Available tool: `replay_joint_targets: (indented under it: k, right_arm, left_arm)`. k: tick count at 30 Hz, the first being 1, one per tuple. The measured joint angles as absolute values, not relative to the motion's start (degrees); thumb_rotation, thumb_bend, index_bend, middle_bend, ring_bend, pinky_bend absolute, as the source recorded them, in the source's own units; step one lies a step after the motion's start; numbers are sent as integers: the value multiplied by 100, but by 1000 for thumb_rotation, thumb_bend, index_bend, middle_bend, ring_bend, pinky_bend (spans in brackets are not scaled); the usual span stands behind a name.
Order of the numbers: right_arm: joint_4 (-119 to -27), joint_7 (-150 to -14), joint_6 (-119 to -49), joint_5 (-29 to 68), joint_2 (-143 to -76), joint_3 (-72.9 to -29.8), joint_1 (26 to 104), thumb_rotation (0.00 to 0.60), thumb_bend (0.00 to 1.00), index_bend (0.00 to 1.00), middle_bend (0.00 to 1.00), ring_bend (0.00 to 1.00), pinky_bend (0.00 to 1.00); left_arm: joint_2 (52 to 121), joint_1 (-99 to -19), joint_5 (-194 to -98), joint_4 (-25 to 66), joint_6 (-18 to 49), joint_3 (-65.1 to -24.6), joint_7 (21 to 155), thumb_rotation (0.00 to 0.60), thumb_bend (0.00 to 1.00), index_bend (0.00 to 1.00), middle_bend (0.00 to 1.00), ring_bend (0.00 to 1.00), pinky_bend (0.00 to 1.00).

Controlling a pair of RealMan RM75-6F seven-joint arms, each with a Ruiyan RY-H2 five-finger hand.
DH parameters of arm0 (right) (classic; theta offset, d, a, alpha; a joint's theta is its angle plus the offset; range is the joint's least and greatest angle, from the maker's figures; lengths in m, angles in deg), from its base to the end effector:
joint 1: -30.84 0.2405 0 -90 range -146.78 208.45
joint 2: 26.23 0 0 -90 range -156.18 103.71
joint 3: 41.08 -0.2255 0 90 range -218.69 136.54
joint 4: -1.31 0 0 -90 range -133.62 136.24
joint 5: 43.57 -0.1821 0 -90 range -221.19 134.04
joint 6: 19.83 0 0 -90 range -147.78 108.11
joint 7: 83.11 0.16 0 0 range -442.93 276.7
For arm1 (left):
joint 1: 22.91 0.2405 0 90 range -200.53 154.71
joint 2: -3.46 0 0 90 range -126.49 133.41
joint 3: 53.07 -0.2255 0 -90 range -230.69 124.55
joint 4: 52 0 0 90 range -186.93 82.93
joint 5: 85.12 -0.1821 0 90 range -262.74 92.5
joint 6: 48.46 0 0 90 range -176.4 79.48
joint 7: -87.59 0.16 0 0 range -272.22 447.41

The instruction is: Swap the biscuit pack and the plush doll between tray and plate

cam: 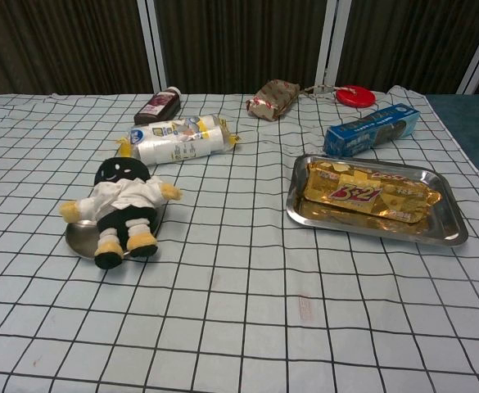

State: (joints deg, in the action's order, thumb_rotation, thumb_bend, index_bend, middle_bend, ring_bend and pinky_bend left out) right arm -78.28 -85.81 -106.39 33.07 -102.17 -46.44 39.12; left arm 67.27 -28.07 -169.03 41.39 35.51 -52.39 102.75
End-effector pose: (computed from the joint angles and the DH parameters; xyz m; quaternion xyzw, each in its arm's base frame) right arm -0.2999 -0.2171 0.1509 0.5445 -0.3728 0.3789 0.6488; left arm -0.2785 0.1864 0.1649 -0.6422 -0.3322 -0.2906 0.6268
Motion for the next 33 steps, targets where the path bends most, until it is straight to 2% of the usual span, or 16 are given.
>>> replay_joint_targets:
  k: [12, 19, 26, 29, 33]
  right_arm:
    - [-7778, -8481, -10757, 3715, -10256, -4612, 3838, 600, 125, 0, 0, 0, 4]
    - [-8046, -8872, -10442, 3827, -10218, -4671, 4097, 600, 125, 5, 12, 8, 4]
    - [-8664, -9380, -9412, 3616, -10072, -4854, 4672, 600, 125, 159, 127, 100, 4]
    - [-8813, -9637, -8781, 3107, -10064, -5040, 5025, 600, 125, 196, 146, 116, 4]
    - [-8736, -10053, -8286, 2397, -10246, -5290, 5462, 600, 125, 254, 169, 137, 5]
  left_arm:
    - [6755, -2804, -16876, 4106, 3543, -5214, 10323, 600, 441, 117, 90, 65, 163]
    - [6743, -2800, -16871, 4118, 3533, -5204, 10241, 600, 441, 119, 90, 64, 162]
    - [6718, -2801, -16878, 4152, 3479, -5234, 10252, 600, 442, 121, 90, 65, 162]
    - [6714, -2805, -16853, 4149, 3470, -5219, 10241, 600, 441, 130, 91, 65, 162]
    - [6702, -2807, -16812, 4146, 3445, -5206, 10213, 600, 442, 133, 97, 65, 163]
